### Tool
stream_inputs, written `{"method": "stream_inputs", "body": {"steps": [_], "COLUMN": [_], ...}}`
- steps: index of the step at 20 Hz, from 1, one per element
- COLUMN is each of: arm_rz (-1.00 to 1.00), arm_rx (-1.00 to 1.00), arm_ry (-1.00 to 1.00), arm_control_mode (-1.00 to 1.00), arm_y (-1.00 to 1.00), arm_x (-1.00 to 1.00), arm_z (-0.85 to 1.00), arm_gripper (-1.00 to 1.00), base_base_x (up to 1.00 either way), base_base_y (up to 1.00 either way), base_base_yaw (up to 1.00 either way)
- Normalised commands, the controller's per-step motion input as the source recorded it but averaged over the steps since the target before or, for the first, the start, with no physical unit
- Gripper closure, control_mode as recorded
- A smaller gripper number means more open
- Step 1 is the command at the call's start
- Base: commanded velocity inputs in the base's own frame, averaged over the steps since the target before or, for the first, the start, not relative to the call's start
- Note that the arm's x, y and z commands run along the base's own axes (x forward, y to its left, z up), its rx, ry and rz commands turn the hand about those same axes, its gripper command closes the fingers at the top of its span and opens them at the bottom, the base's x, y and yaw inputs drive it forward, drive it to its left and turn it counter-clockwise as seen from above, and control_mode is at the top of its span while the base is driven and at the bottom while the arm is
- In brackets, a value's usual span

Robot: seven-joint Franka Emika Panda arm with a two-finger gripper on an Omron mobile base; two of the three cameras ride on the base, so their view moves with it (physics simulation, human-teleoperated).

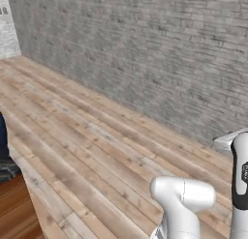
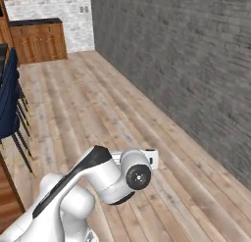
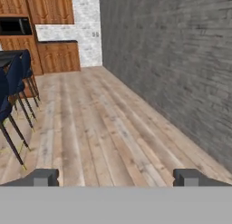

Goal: Four empty soda cans are scattered around the kitchen. Gather all the cans and cluster them next to the stove for recycling.

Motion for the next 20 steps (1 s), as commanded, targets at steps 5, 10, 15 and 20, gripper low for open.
{"method": "stream_inputs", "body": {"steps": [5, 10, 15, 20], "arm_rz": [0.00, 0.00, 0.00, 0.00], "arm_rx": [0.00, 0.00, 0.00, 0.00], "arm_ry": [0.00, 0.00, 0.00, 0.00], "arm_control_mode": [1.00, 1.00, 1.00, 1.00], "arm_y": [0.00, 0.00, 0.00, 0.00], "arm_x": [0.00, 0.00, 0.00, 0.00], "arm_z": [0.00, 0.00, 0.00, 0.00], "arm_gripper": [-1.00, -1.00, -1.00, -1.00], "base_base_x": [0.19, 0.42, 0.54, 0.66], "base_base_y": [0.00, -0.01, -0.23, -0.78], "base_base_yaw": [0.43, 0.39, 0.11, 0.01]}}
